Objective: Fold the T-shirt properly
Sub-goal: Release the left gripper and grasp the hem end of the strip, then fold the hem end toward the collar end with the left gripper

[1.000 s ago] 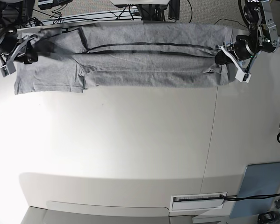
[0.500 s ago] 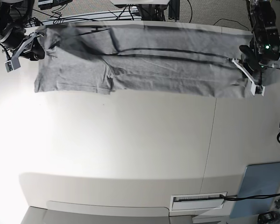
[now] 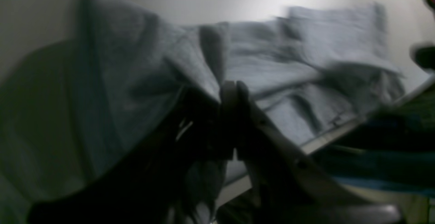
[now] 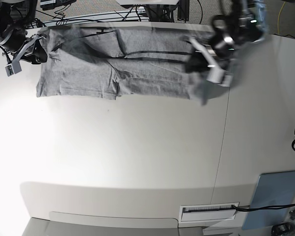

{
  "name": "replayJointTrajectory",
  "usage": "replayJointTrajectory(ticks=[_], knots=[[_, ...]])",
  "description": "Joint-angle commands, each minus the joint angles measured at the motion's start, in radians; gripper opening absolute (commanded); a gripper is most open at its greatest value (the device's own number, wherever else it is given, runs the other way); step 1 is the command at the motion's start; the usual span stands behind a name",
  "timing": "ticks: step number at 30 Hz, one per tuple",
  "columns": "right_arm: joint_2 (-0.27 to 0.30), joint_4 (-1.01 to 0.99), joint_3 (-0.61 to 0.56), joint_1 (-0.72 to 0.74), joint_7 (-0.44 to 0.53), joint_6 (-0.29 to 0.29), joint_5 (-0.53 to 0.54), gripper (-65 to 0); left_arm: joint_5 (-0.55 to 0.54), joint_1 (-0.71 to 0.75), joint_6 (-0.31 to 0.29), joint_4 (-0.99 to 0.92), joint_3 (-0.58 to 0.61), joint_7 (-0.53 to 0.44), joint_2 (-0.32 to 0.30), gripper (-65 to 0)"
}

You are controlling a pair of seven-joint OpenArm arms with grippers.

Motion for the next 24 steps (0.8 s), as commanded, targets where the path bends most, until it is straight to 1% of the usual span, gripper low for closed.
replayJointTrajectory(ticks=[1,2,6,9,13,16,17,20,24], knots=[[0.017,0.014,0.013,-0.002,0.023,0.001,0.02,-50.5,0.021,-0.025,0.031,-0.006,0.041,-0.031,-0.003,-65.0],[0.017,0.014,0.013,-0.002,0.022,0.001,0.02,-50.5,0.047,-0.046,0.054,-0.033,0.089,-0.031,-0.003,-65.0],[0.017,0.014,0.013,-0.002,0.021,0.001,0.019,-50.5,0.1,-0.129,0.105,-0.167,0.239,-0.055,-0.001,-65.0],[0.017,0.014,0.013,-0.002,0.022,0.001,0.012,-50.5,0.107,-0.185,0.119,-0.24,0.303,-0.037,-0.001,-65.0],[0.017,0.014,0.013,-0.002,0.022,0.001,0.012,-50.5,0.101,-0.218,0.118,-0.256,0.321,-0.039,0.003,-65.0],[0.017,0.014,0.013,-0.002,0.022,0.001,0.012,-50.5,0.09,-0.233,0.117,-0.256,0.321,-0.039,0.021,-65.0],[0.017,0.014,0.013,-0.002,0.022,0.001,0.012,-50.5,0.078,-0.236,0.113,-0.256,0.321,-0.039,0.029,-65.0],[0.017,0.014,0.013,-0.002,0.022,0.001,0.011,-50.5,0.055,-0.238,0.071,-0.256,0.321,-0.038,0.051,-65.0],[0.017,0.013,0.013,-0.002,0.022,0.001,-0.016,-50.5,0.054,-0.239,0.069,-0.256,0.322,-0.039,0.065,-65.0]])
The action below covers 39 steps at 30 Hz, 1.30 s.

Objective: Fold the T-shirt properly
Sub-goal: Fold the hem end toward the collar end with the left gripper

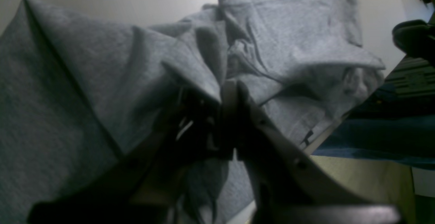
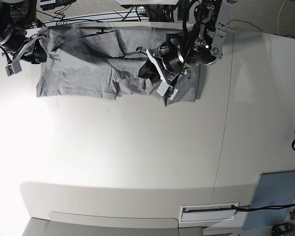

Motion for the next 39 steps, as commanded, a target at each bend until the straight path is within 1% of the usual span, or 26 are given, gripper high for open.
replayJointTrajectory(ticks=[1,2,3,4,5,6,7,8,9,12,15,16,17,18,20,21,24,26,28,30,32,34,37,39], knots=[[0.017,0.013,0.013,-0.002,0.022,0.001,0.006,-50.5,-0.018,-0.006,-0.008,0.017,0.001,-0.021,0.005,-65.0],[0.017,0.013,0.013,-0.002,0.022,0.001,0.002,-50.5,-0.018,-0.005,-0.008,0.017,0.001,-0.023,0.005,-64.1],[0.017,0.013,0.013,-0.002,0.022,0.001,0.002,-50.5,-0.023,-0.006,-0.01,0.017,0.001,-0.024,0.005,-56.5],[0.017,0.013,0.013,-0.002,0.022,0.001,0.002,-50.5,-0.042,-0.005,-0.03,0.017,0.001,-0.032,0.005,-48.5],[0.017,0.013,0.013,-0.002,0.023,0.001,0.002,-50.5,-0.071,-0.006,-0.063,0.017,0.001,-0.034,0.005,-41.5],[0.017,0.013,0.013,-0.002,0.023,0.001,0.002,-50.5,-0.105,-0.006,-0.106,0.017,0.003,-0.036,0.005,-36.2],[0.017,0.013,0.013,-0.002,0.023,0.001,0.002,-50.5,-0.132,-0.006,-0.154,0.017,0.006,-0.037,0.005,-33.8],[0.017,0.013,0.013,-0.002,0.023,0.001,0.002,-50.5,-0.151,-0.008,-0.192,0.017,0.011,-0.037,0.005,-33.5],[0.017,0.013,0.013,-0.002,0.023,0.001,-0.001,-50.5,-0.154,-0.01,-0.214,0.018,0.013,-0.037,0.005,-33.5],[0.017,0.013,0.013,-0.002,0.023,0.001,-0.012,-50.5,-0.132,-0.024,-0.217,0.018,0.005,-0.031,0.001,-33.5],[0.017,0.013,0.013,-0.002,0.023,0.001,-0.012,-50.5,-0.033,-0.034,-0.203,0.018,-0.029,-0.004,-0.002,-33.9],[0.017,0.013,0.013,-0.002,0.023,0.001,-0.012,-50.5,0.003,-0.032,-0.203,0.018,-0.045,-0.002,-0.004,-35.8],[0.017,0.013,0.013,-0.002,0.023,0.001,-0.012,-50.5,0.041,-0.032,-0.203,0.018,-0.065,-0.002,-0.003,-39.5],[0.017,0.013,0.013,-0.002,0.024,0.001,-0.012,-50.5,0.077,-0.029,-0.204,0.018,-0.085,-0.002,-0.003,-45.1],[0.017,0.013,0.013,-0.002,0.026,0.001,-0.012,-50.5,0.123,-0.029,-0.212,0.018,-0.119,0.006,-0.003,-59.3],[0.017,0.013,0.013,-0.002,0.026,0.001,-0.012,-50.5,0.129,-0.029,-0.214,0.018,-0.131,0.024,-0.003,-64.7],[0.017,0.013,0.013,-0.002,0.026,0.001,-0.012,-50.5,0.129,-0.019,-0.214,0.017,-0.139,0.072,-0.003,-65.0],[0.017,0.013,0.013,-0.002,0.026,0.001,-0.012,-50.5,0.14,0.001,-0.216,0.016,-0.139,0.068,-0.003,-65.0],[0.017,0.013,0.013,-0.002,0.026,0.001,-0.012,-50.5,0.193,0.017,-0.242,0.013,-0.139,0.052,-0.003,-65.0],[0.017,0.013,0.013,-0.002,0.026,0.001,-0.012,-50.5,0.226,0.028,-0.24,0.009,-0.139,0.028,-0.003,-65.0],[0.017,0.013,0.013,-0.002,0.026,0.001,-0.012,-50.5,0.227,0.028,-0.24,-0.003,-0.132,0.024,-0.003,-65.0],[0.017,0.013,0.013,-0.002,0.024,0.001,-0.012,-50.5,0.238,0.025,-0.237,-0.029,-0.109,0.023,-0.003,-65.0],[0.017,0.013,0.013,-0.002,0.023,0.001,-0.012,-50.5,0.274,0.022,-0.237,-0.08,-0.042,0.015,-0.003,-65.0],[0.017,0.013,0.013,-0.002,0.022,0.001,-0.012,-50.5,0.305,0.018,-0.232,-0.092,0.01,-0.028,-0.003,-65.0]])
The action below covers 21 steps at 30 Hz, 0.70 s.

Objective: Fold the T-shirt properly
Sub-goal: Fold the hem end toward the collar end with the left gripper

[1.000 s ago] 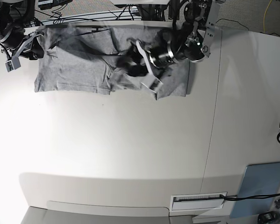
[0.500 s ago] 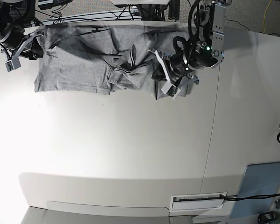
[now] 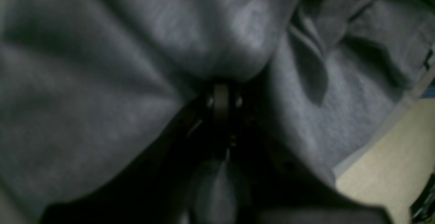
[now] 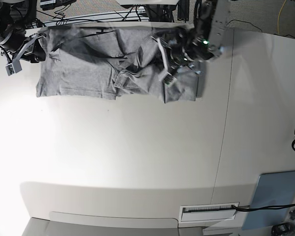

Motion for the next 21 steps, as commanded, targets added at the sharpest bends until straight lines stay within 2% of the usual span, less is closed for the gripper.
replayJointTrajectory(ticks=[1,6,10,14,16,19,21], knots=[[0.017,0.013,0.013,-0.002,0.021,0.001,0.016,-50.5,0.002,-0.014,0.019,0.013,0.029,-0.044,0.005,-65.0],[0.017,0.013,0.013,-0.002,0.022,0.001,0.016,-50.5,0.067,-0.116,0.145,0.012,0.141,-0.112,0.008,-65.0],[0.017,0.013,0.013,-0.002,0.021,0.001,0.016,-50.5,0.065,-0.204,0.214,-0.006,0.207,-0.174,0.019,-65.0],[0.017,0.013,0.013,-0.002,0.021,0.001,0.016,-50.5,0.063,-0.244,0.265,-0.01,0.207,-0.175,0.047,-65.0],[0.017,0.013,0.013,-0.002,0.021,0.001,0.016,-50.5,0.038,-0.242,0.252,0.007,0.2,-0.151,0.043,-65.0],[0.017,0.013,0.013,-0.002,0.022,0.001,0.016,-50.5,-0.01,-0.214,0.129,0.069,0.192,-0.093,0.038,-65.0],[0.018,0.013,0.013,-0.002,0.024,0.001,0.016,-50.5,-0.039,-0.172,0.056,0.122,0.195,-0.078,0.022,-62.1]])
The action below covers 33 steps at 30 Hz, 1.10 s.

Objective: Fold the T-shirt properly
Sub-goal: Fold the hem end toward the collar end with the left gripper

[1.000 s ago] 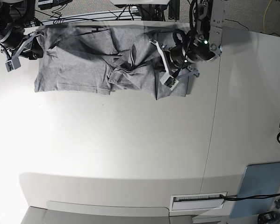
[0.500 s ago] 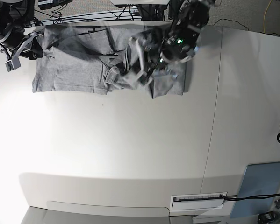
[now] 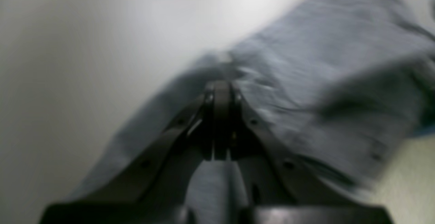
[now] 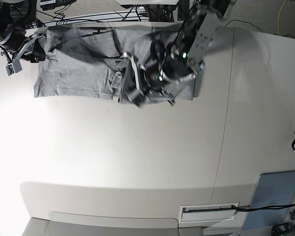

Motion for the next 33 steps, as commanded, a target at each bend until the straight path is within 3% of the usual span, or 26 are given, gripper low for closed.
replayJointTrajectory(ticks=[1,5,8,11,16,21,25,29,30,33], knots=[[0.017,0.013,0.013,-0.002,0.024,0.001,0.016,-50.5,-0.035,0.021,-0.032,0.039,0.003,-0.008,-0.006,-59.4],[0.017,0.013,0.013,-0.002,0.024,0.001,0.016,-50.5,-0.054,0.148,-0.182,0.06,0.003,0.035,-0.022,-42.7],[0.017,0.013,0.013,-0.002,0.025,0.001,0.016,-50.5,-0.027,0.22,-0.234,0.06,0.004,0.024,-0.027,-41.2],[0.017,0.013,0.013,-0.002,0.025,0.001,0.016,-50.5,0.108,0.269,-0.219,0.058,0.003,-0.047,-0.034,-41.3],[0.017,0.013,0.013,-0.002,0.023,0.001,0.016,-50.5,0.29,0.284,-0.119,0.021,0.003,-0.102,-0.058,-41.3],[0.017,0.013,0.013,-0.002,0.023,0.001,0.016,-50.5,0.323,0.284,-0.102,0.008,0.003,-0.102,-0.086,-41.3],[0.017,0.013,0.013,-0.002,0.023,0.001,0.016,-50.5,0.362,0.284,-0.041,0.008,0.003,-0.102,-0.094,-41.3],[0.017,0.013,0.013,-0.002,0.023,0.001,0.016,-50.5,0.367,0.285,-0.041,0.008,0.003,-0.103,-0.093,-42.1],[0.017,0.013,0.013,-0.002,0.023,0.001,0.016,-50.5,0.367,0.284,-0.041,0.008,0.003,-0.103,-0.093,-45.3],[0.017,0.013,0.013,-0.002,0.023,0.001,0.016,-50.5,0.335,0.284,-0.047,0.008,0.003,-0.108,-0.093,-63.2]])
